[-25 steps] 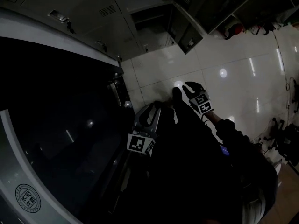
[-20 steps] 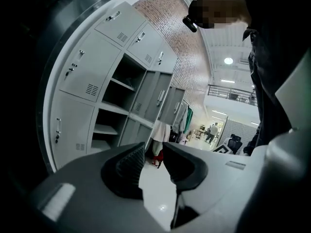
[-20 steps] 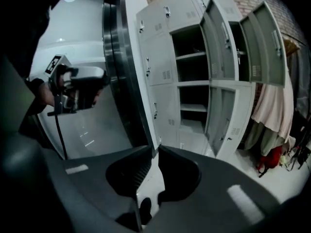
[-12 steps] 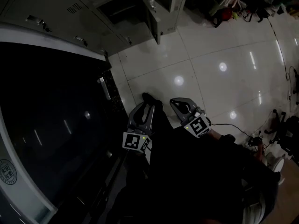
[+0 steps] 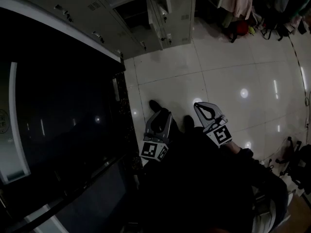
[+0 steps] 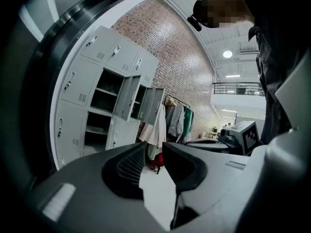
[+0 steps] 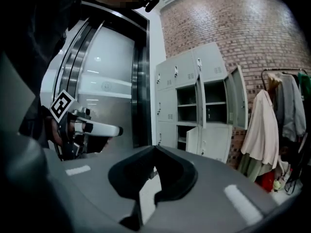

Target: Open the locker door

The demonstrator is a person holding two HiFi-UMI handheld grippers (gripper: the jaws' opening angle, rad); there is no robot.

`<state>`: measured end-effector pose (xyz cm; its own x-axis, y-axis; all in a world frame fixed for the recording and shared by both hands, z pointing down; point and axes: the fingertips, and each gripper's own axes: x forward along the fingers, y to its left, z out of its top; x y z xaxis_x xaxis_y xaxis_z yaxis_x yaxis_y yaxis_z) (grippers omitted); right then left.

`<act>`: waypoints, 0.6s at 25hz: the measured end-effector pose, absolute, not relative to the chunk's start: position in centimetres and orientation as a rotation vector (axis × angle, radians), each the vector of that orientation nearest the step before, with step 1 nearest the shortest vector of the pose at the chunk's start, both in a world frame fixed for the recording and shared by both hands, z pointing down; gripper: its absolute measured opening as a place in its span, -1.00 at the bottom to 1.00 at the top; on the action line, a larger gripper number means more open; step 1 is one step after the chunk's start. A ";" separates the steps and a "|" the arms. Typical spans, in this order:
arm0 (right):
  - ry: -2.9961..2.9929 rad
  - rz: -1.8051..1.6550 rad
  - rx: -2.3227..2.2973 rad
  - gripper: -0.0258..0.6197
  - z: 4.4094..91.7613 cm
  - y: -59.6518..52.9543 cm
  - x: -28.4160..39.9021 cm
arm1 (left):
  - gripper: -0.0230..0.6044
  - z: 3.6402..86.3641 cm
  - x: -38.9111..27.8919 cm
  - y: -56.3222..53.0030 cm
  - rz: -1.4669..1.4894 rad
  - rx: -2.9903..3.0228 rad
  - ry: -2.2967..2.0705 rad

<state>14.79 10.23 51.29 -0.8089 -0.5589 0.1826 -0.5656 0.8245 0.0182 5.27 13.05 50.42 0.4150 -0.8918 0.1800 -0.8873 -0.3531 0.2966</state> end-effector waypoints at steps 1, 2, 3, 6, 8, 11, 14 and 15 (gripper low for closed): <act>-2.844 0.070 0.887 -0.92 50.8 10.6 15.2 | -0.57 49.8 5.5 13.5 -0.027 2.324 -1.556; -2.861 0.076 0.883 -0.92 50.3 10.9 15.4 | -0.58 49.3 5.6 13.9 -0.033 2.320 -1.578; -2.877 0.075 0.871 -0.92 49.8 11.3 15.4 | -0.58 48.8 5.8 14.4 -0.034 2.319 -1.594; -2.929 0.058 0.829 -0.92 48.2 12.4 14.9 | -0.58 48.2 6.3 15.9 -0.013 2.322 -1.614; -2.964 0.029 0.806 -0.92 47.5 12.8 14.5 | -0.59 47.9 6.6 16.7 0.010 2.336 -1.625; -2.999 0.021 0.791 -0.92 47.2 13.5 14.3 | -0.59 47.7 7.1 17.8 0.017 2.345 -1.635; -3.015 0.055 0.790 -0.92 47.1 14.1 14.0 | -0.59 47.1 7.1 18.6 0.055 2.359 -1.640; -3.022 0.061 0.788 -0.92 47.0 14.4 13.7 | -0.59 46.9 7.0 18.8 0.064 2.365 -1.644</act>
